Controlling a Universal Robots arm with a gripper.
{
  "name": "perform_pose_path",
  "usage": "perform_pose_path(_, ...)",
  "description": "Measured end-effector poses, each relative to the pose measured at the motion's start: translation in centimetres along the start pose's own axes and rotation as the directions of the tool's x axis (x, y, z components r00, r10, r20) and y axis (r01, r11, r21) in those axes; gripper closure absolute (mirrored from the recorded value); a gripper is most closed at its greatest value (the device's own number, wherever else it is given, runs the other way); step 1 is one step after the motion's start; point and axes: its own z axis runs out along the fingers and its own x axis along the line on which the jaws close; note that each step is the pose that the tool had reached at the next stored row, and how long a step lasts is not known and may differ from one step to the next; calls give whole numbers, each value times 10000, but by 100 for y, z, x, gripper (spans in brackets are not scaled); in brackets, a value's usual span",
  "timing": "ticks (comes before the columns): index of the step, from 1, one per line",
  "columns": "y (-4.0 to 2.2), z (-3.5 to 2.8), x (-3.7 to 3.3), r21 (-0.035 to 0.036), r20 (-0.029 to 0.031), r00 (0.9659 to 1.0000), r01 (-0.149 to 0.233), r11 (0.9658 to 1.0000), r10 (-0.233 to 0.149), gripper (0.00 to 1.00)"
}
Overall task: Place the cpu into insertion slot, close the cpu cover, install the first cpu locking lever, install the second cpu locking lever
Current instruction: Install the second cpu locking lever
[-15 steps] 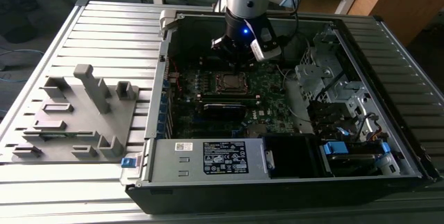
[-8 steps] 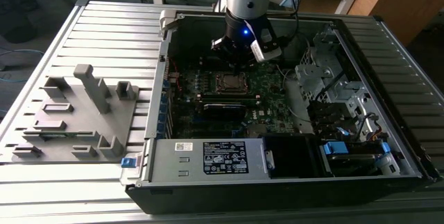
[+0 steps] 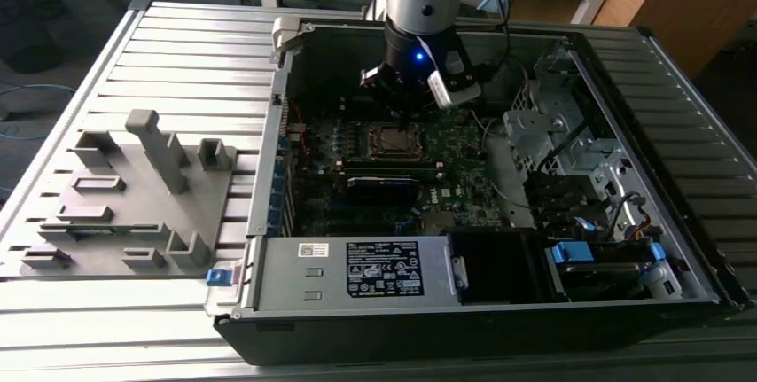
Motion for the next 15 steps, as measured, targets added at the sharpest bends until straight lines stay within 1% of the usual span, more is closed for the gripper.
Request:
perform_pose_path(9,-62,-3,-3,-1,0,10000,-1,10000,1,90)
perform_pose_path(12,-69,-3,-2,-2,1,10000,-2,10000,2,90)
perform_pose_path(15,-73,-3,15,-1,1,10000,-1,10000,1,90)
